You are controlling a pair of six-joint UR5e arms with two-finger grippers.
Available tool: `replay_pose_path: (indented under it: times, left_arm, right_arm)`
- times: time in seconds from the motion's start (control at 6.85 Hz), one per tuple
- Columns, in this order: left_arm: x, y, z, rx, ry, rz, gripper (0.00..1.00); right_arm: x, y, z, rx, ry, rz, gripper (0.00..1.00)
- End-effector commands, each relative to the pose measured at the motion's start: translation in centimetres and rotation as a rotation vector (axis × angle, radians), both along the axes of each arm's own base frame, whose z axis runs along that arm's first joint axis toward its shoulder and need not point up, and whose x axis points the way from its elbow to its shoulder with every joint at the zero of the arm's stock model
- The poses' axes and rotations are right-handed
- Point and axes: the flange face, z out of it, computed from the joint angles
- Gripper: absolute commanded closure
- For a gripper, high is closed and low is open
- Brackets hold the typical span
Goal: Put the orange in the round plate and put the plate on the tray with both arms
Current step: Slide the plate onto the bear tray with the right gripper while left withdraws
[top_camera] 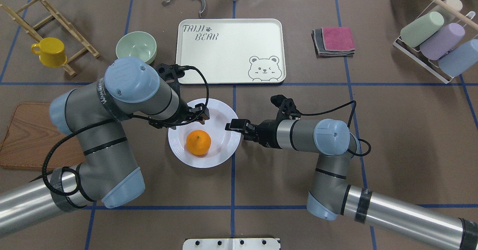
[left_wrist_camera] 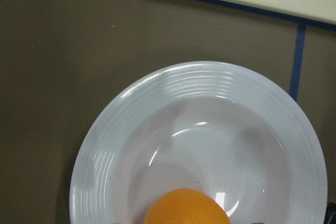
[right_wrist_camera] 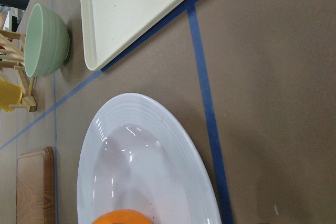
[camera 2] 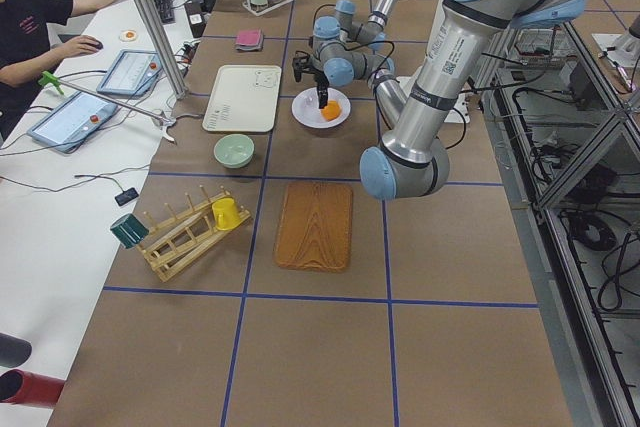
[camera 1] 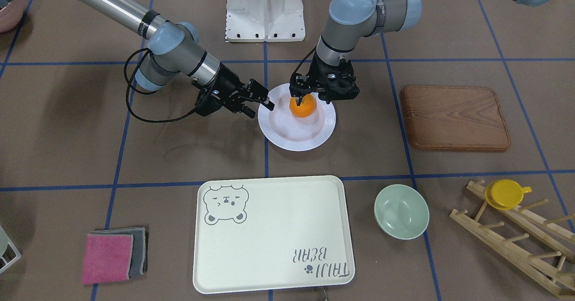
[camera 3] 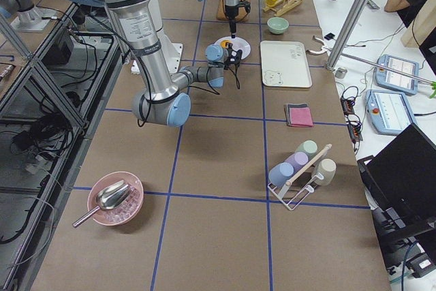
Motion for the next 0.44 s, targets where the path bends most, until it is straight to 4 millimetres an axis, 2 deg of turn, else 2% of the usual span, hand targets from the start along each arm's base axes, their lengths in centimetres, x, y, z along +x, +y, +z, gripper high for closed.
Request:
replay_pose_path:
  times: [0.0, 0.15, 0.29]
  left_arm:
    - [-3.3, -2.1, 0.1, -0.026, 0.025, 0.003, 0.13]
    - [-4.4, -2.5, 0.0, 0.000, 0.033, 0.017, 0.13]
    - [-5.6, -3.2, -0.1, 0.024, 0.022, 0.021, 0.13]
  right_arm:
    - [-1.4, -0.2, -1.8, 0.004, -0.016, 0.003, 0.14]
    - [-1.4, -0.2, -2.0, 0.006, -0.020, 0.003, 0.39]
    - [-1.2, -0.1, -2.3, 0.010, -0.030, 0.002, 0.77]
